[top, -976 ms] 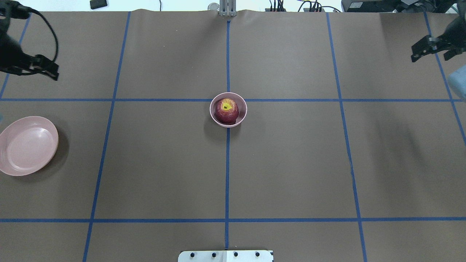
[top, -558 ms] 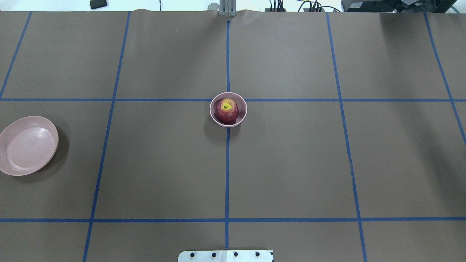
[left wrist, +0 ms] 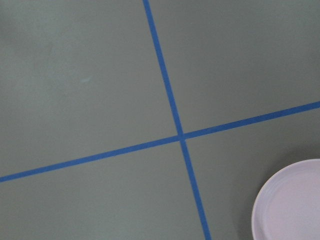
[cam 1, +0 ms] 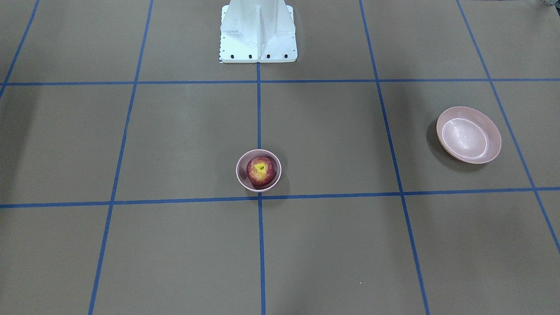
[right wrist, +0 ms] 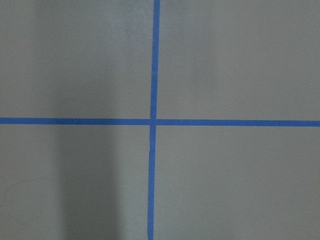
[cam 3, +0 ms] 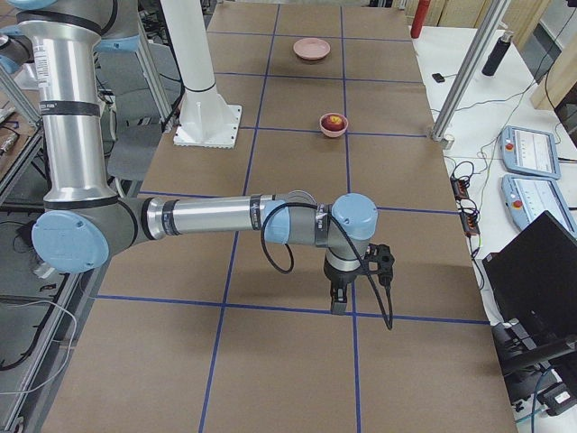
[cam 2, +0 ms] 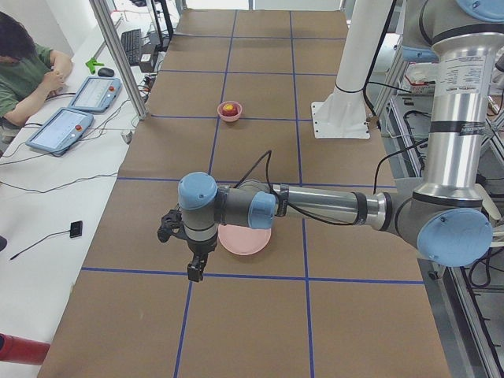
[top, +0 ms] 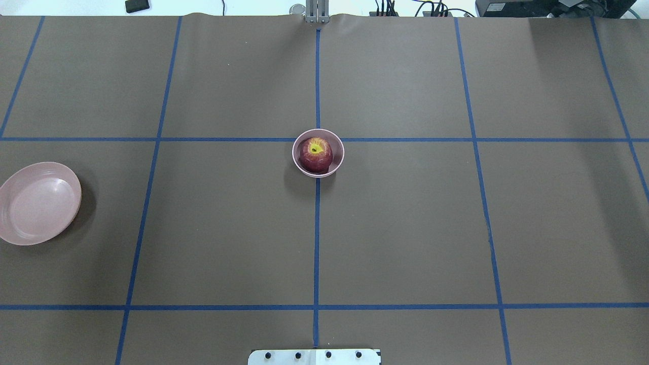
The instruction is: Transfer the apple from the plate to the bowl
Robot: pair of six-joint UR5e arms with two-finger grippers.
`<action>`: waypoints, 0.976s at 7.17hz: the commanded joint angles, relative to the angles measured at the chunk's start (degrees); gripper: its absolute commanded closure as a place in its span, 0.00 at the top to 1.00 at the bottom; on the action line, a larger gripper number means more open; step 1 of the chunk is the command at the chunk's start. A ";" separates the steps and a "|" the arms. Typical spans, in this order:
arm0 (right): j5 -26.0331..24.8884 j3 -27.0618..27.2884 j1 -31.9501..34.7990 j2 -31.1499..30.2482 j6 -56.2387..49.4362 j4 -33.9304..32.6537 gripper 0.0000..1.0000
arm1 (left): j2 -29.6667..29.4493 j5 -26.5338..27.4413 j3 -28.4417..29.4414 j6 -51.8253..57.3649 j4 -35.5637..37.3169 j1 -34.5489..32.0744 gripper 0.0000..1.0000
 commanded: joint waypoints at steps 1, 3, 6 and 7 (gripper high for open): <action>1.84 0.12 0.75 -1.25 -0.07 -0.07 1.00 | 1.48 -0.10 0.84 -0.37 -0.47 -0.75 0.98; 1.84 0.13 0.92 -1.34 0.02 -0.07 1.00 | 1.31 -0.10 1.46 -3.42 -0.56 -0.66 0.98; 1.58 0.13 0.49 -0.64 0.37 0.02 1.00 | 1.22 -0.10 1.55 -6.00 -0.74 -0.58 0.98; 1.67 0.12 -0.30 -0.55 0.37 -0.07 1.00 | 1.31 -0.19 1.63 -6.00 -0.73 -0.58 0.98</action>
